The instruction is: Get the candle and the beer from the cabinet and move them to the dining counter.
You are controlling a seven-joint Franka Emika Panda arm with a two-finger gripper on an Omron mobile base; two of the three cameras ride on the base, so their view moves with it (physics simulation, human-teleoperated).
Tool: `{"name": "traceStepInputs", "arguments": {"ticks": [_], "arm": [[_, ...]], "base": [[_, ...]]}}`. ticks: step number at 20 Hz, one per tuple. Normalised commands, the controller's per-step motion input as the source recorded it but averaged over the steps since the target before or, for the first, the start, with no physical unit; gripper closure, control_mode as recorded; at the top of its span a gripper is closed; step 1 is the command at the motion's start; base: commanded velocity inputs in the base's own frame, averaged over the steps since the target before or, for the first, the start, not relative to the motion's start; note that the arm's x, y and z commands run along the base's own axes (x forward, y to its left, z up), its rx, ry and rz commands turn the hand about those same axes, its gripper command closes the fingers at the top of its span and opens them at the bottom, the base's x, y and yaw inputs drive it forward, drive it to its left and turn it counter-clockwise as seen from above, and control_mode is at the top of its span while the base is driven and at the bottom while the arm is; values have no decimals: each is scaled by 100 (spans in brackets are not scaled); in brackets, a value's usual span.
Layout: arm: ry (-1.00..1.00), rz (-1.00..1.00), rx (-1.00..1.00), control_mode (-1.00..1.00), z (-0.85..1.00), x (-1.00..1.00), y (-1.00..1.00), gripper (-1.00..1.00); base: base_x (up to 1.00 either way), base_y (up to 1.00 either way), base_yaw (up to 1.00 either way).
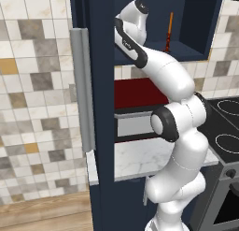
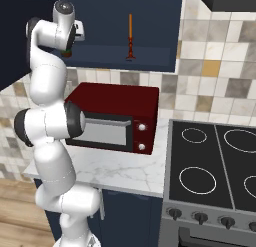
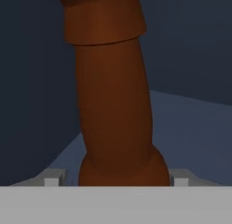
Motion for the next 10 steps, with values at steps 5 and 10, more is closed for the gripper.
{"name": "traceStepInputs", "arguments": {"ticks": [5,10], "arm": [[2,0,0,-100,-6,3,5,100],[1,0,0,-100,0,0,0,100]], "base": [[0,0,0],[0,0,0]]}}
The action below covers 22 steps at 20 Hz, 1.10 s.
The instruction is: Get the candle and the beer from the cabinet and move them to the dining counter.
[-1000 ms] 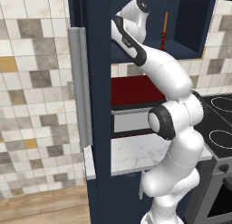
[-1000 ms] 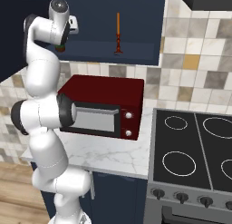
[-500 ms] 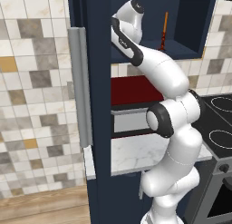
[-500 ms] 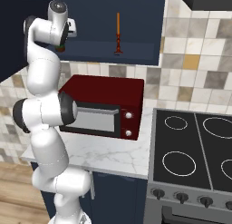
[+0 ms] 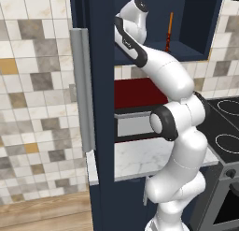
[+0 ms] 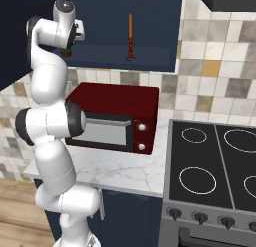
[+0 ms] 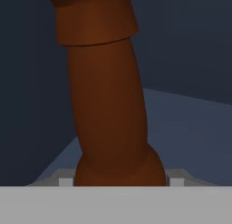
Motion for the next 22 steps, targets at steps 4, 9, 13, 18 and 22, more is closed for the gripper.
{"name": "traceStepInputs", "arguments": {"ticks": [4,9,13,18,22], "arm": [[0,0,0,-100,0,0,0,100],[0,0,0,-100,-4,0,0,100],[0,0,0,-100,-9,0,1,100],[0,1,0,-100,-30,0,16,100],[-1,6,0,-100,-40,-4,6,100]], "base": [[0,0,0],[0,0,0],[0,0,0],[0,0,0],[0,0,0]]}}
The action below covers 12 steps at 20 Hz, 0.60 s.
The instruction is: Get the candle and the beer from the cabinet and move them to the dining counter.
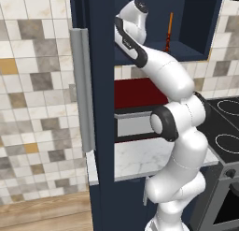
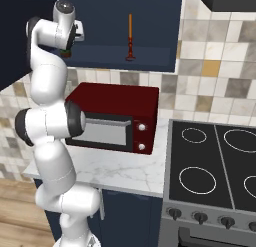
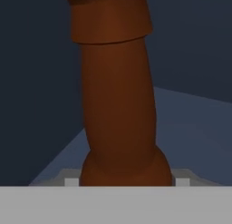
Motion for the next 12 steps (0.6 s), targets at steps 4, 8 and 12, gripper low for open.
{"name": "traceStepInputs", "arguments": {"ticks": [4,8,12], "arm": [[-5,7,1,-100,-9,-47,0,100],[-1,11,0,-100,0,-84,-8,100],[-3,21,0,-100,0,-100,-44,100]], "base": [[0,0,0],[0,0,0],[0,0,0]]}}
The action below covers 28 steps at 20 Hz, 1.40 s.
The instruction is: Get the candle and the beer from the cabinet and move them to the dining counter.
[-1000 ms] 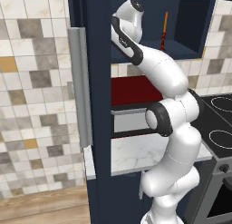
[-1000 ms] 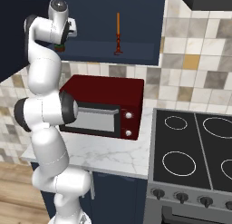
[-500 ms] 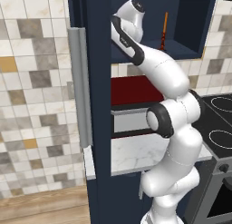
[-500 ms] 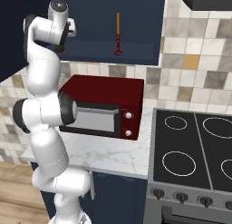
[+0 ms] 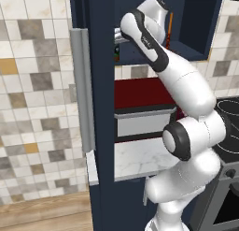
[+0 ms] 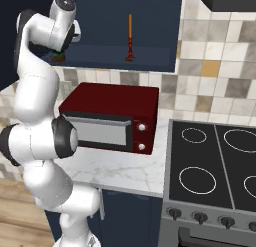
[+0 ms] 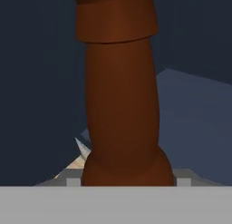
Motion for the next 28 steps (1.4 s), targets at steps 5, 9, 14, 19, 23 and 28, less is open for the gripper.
{"name": "traceStepInputs", "arguments": {"ticks": [5,9,14,19,23,28], "arm": [[-10,23,0,-100,0,-100,-49,100],[-14,21,3,-100,-1,-100,-60,100],[-9,19,1,-100,0,-100,-47,100],[-10,15,0,-100,-3,-100,-36,100],[-6,10,0,-100,-8,-100,-19,100],[-3,7,0,-100,-12,-100,-12,100]], "base": [[0,0,0],[0,0,0],[0,0,0],[0,0,0],[0,0,0],[0,0,0]]}}
